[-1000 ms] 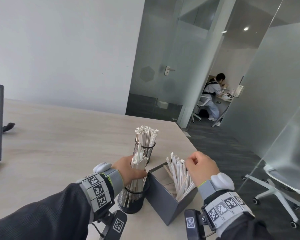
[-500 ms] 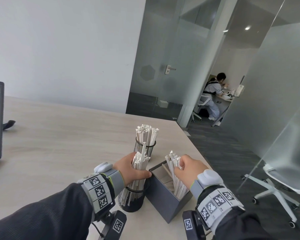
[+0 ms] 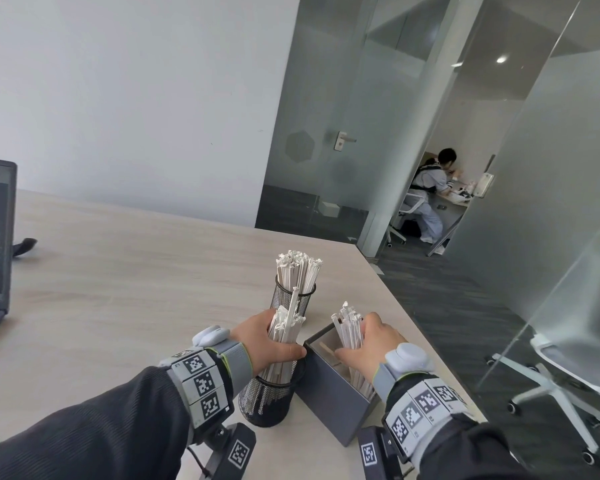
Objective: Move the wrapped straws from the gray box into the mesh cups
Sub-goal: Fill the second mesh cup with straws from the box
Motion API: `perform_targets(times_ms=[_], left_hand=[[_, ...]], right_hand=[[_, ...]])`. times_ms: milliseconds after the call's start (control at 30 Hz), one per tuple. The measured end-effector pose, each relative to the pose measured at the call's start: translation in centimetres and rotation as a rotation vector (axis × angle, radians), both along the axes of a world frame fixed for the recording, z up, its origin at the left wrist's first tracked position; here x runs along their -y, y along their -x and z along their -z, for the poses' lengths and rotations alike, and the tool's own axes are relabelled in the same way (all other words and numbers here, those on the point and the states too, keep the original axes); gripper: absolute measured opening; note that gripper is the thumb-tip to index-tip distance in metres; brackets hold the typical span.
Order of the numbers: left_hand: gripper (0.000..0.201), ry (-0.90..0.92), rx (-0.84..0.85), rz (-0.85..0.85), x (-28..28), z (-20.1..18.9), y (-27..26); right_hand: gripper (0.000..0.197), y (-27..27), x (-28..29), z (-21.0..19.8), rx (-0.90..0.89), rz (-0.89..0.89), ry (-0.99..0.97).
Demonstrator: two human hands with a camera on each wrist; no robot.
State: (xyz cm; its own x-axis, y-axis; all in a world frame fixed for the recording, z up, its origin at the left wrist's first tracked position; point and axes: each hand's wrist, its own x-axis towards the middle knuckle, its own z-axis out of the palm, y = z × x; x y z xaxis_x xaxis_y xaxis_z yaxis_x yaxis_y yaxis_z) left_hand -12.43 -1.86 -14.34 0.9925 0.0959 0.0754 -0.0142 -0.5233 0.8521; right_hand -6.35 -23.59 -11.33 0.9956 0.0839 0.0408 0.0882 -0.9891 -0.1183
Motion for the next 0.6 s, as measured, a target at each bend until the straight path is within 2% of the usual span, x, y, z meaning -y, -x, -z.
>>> perform_targets(times_ms=[267, 367, 467, 600], left_hand=[[0.056, -0.001, -0.027, 0.024, -0.2, 0.3, -0.4], [0.056, -0.012, -0.035, 0.038, -0.2, 0.2, -0.4], [0.047, -0.025, -0.032, 0.043, -0.1, 0.1, -0.3], [0.040, -0.033, -0.018, 0.045, -0.1, 0.0, -0.3]], right_hand=[[0.116, -0.3, -0.8, 1.5, 0.077, -0.057, 0.056], [0.115, -0.4, -1.3, 1.2, 0.057, -0.042, 0.100], [0.101, -0.4, -1.9, 0.6, 0.039, 0.025, 0.148], [0.093, -0.4, -2.3, 0.1, 0.036, 0.059, 0.151]])
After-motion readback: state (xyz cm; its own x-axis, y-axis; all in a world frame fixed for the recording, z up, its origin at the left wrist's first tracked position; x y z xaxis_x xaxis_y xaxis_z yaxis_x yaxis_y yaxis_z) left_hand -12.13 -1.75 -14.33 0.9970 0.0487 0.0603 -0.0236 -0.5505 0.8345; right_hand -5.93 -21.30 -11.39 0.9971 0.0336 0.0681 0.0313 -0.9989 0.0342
